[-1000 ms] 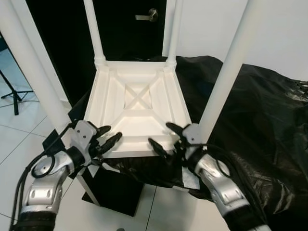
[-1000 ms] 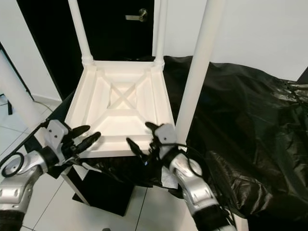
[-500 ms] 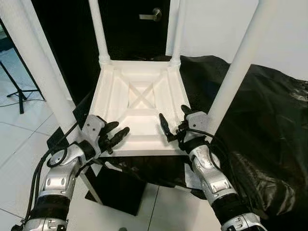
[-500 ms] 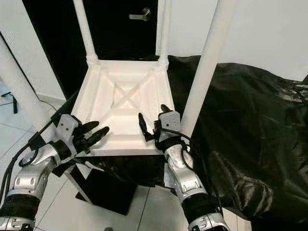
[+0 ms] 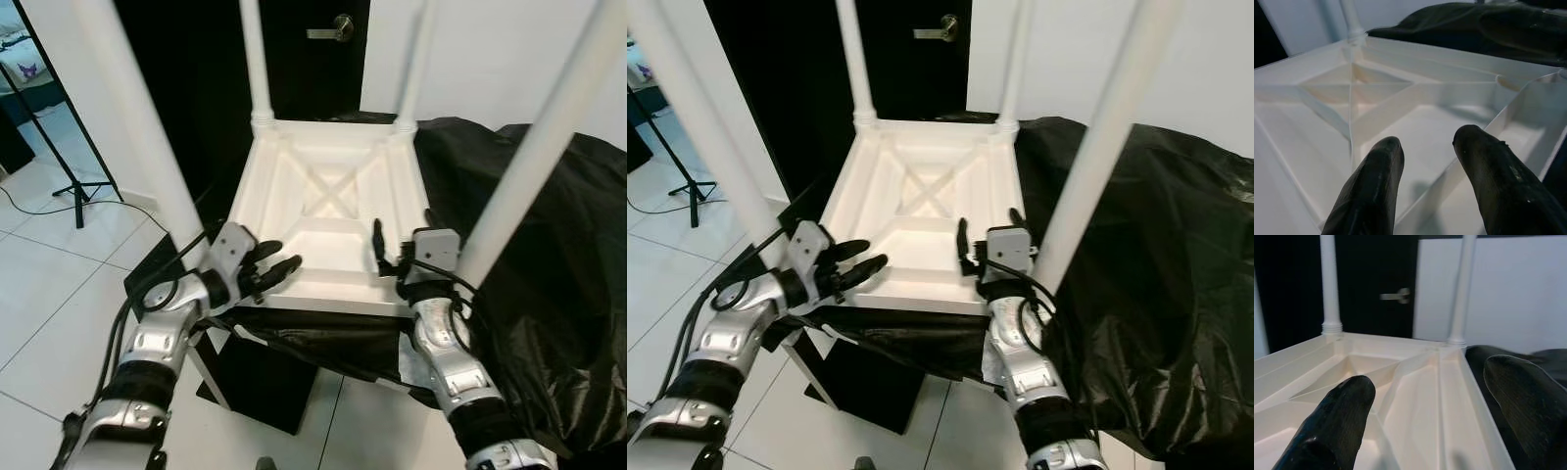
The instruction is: Building children table
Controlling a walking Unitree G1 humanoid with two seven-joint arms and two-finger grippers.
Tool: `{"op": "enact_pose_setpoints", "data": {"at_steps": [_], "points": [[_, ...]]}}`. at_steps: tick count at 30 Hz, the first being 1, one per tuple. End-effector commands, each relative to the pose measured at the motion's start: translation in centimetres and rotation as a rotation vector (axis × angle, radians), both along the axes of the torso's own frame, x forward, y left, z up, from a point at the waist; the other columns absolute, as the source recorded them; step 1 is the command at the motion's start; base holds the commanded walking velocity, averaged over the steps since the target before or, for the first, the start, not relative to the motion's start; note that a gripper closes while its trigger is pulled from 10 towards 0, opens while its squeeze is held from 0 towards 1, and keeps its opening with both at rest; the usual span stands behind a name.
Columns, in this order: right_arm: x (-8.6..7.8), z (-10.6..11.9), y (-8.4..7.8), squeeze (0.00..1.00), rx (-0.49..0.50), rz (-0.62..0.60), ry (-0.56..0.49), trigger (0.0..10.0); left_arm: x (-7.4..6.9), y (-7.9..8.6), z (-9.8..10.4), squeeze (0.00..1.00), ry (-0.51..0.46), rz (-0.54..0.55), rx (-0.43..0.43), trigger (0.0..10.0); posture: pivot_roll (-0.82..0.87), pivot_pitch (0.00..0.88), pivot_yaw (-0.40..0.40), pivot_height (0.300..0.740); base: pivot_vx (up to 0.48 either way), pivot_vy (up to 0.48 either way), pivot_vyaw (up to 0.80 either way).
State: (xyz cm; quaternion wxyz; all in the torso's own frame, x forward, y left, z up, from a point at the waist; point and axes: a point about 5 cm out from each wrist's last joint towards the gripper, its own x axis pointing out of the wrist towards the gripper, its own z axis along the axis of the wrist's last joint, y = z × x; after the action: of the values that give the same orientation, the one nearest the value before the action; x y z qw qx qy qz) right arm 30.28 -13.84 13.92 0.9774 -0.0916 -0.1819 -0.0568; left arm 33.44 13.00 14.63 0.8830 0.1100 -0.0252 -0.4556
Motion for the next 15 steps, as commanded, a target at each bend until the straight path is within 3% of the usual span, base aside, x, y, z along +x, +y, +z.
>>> {"op": "enact_pose_setpoints", "data": {"at_steps": [1, 6, 10, 15], "points": [[-0.9, -0.6, -3.9, 0.00, 0.030, -0.205, 0.008, 10.0, 0.2, -0.5, 0.4, 0.00, -0.026, -0.016, 0.011, 10.0, -0.03, 0.000, 0.046, 0.740, 0.000, 0.000, 0.00], [-1.7, -0.6, -5.2, 0.00, 0.015, -0.306, 0.000, 10.0, -0.2, -3.1, 0.5, 0.00, -0.040, -0.089, -0.024, 10.0, -0.04, 0.000, 0.053, 0.740, 0.000, 0.000, 0.00], [-1.8, -0.8, -4.8, 0.00, 0.001, -0.278, 0.012, 10.0, -0.5, -4.2, 0.5, 0.00, -0.045, -0.116, -0.046, 10.0, -0.05, 0.000, 0.053, 0.740, 0.000, 0.000, 0.00], [-1.3, -0.9, -2.5, 0.00, 0.012, -0.123, 0.024, 10.0, -1.5, -5.2, 0.6, 0.00, -0.057, -0.146, -0.074, 10.0, -0.03, 0.000, 0.038, 0.740, 0.000, 0.000, 0.00]]}}
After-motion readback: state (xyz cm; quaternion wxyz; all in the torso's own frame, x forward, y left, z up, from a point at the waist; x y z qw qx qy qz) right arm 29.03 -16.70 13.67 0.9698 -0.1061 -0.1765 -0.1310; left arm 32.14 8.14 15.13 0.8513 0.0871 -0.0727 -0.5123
